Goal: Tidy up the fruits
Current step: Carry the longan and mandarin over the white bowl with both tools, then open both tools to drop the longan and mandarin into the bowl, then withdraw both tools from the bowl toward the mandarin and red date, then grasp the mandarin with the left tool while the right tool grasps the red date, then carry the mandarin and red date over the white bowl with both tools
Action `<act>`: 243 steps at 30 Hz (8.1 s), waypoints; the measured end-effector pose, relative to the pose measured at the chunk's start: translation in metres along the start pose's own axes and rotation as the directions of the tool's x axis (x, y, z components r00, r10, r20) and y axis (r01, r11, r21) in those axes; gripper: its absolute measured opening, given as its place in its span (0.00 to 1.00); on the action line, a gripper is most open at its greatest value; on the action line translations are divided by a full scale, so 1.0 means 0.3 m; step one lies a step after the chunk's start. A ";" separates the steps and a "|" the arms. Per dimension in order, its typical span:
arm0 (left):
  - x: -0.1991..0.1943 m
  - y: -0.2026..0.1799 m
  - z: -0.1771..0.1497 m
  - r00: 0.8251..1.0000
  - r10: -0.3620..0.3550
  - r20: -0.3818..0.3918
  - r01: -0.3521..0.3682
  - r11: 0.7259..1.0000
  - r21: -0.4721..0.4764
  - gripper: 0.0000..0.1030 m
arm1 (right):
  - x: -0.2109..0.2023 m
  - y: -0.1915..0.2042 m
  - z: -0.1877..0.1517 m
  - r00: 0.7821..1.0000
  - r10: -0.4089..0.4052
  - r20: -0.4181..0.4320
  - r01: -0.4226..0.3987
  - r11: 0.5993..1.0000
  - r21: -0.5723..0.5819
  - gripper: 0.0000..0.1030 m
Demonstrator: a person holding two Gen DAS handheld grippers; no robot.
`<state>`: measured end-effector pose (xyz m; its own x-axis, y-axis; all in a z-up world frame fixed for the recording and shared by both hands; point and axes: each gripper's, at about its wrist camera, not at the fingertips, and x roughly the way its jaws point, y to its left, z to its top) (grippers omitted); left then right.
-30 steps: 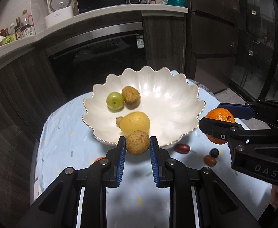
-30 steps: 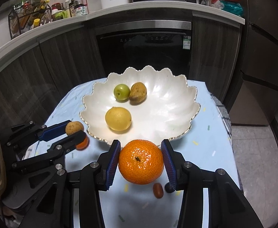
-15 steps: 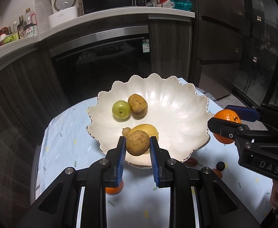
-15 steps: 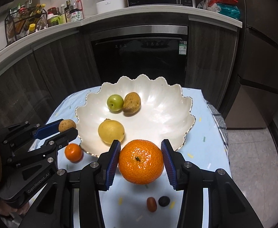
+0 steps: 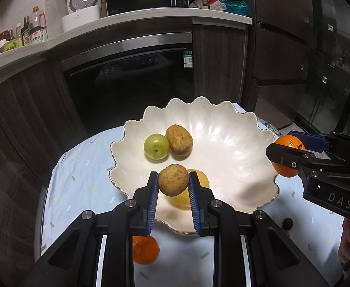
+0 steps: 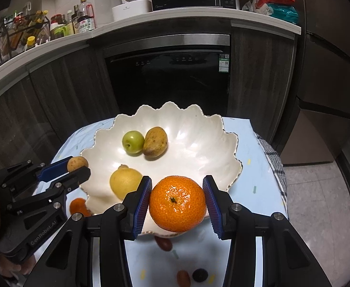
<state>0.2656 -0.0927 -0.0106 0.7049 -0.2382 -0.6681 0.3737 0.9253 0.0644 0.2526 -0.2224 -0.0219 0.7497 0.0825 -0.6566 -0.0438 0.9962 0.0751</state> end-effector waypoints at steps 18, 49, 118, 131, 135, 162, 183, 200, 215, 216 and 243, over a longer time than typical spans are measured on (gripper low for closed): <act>0.094 0.041 -0.010 1.000 0.017 -0.015 -0.017 1.000 -0.016 0.25 | 0.088 -0.009 -0.006 1.000 -0.021 -0.010 0.021 1.000 0.009 0.44; 0.134 0.046 -0.036 0.999 0.040 -0.029 -0.041 0.999 -0.023 0.49 | 0.094 -0.022 -0.017 0.997 -0.065 0.034 0.064 0.998 0.019 0.77; -0.033 0.032 -0.230 0.990 0.140 0.013 -0.139 0.990 -0.022 0.88 | -0.040 0.018 -0.217 0.978 -0.192 0.080 0.190 0.981 0.023 0.91; -0.009 0.030 -0.265 0.991 0.136 -0.009 -0.136 0.991 -0.012 0.88 | -0.010 0.018 -0.301 0.984 -0.176 0.032 0.176 0.984 0.020 0.91; 0.016 0.043 -0.275 0.990 0.136 -0.031 -0.136 0.990 -0.017 0.87 | 0.020 0.035 -0.303 0.987 -0.163 0.014 0.163 0.987 -0.005 0.91; 0.132 0.096 -0.308 0.987 0.102 -0.126 -0.111 0.991 -0.069 0.66 | 0.189 0.098 -0.310 0.984 -0.095 -0.148 0.082 0.993 -0.089 0.59; 0.144 0.104 -0.309 0.985 0.093 -0.142 -0.106 0.991 -0.082 0.42 | 0.186 0.114 -0.313 0.987 -0.051 -0.155 0.035 0.994 -0.101 0.25; 0.082 0.058 -0.310 0.988 0.077 -0.133 -0.086 0.994 -0.068 0.42 | 0.124 0.104 -0.315 0.991 -0.027 -0.135 0.016 0.997 -0.079 0.24; -0.045 0.024 -0.330 0.990 0.058 -0.125 -0.068 0.994 -0.081 0.42 | -0.013 0.116 -0.292 0.996 -0.010 -0.085 0.006 0.998 -0.055 0.24; -0.054 0.023 -0.325 0.991 0.059 -0.120 -0.069 0.994 -0.080 0.42 | -0.025 0.117 -0.285 0.997 -0.011 -0.077 0.006 0.998 -0.056 0.24; -0.135 -0.007 -0.102 0.997 0.075 0.000 -0.075 0.996 -0.045 0.42 | -0.138 0.044 -0.090 0.996 -0.052 0.075 0.055 0.998 -0.038 0.24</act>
<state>0.2177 -0.0760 -0.0063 0.7312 -0.1683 -0.6611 0.2924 0.9529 0.0808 0.2032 -0.2118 -0.0141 0.7981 0.0284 -0.6018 -0.0277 0.9996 0.0104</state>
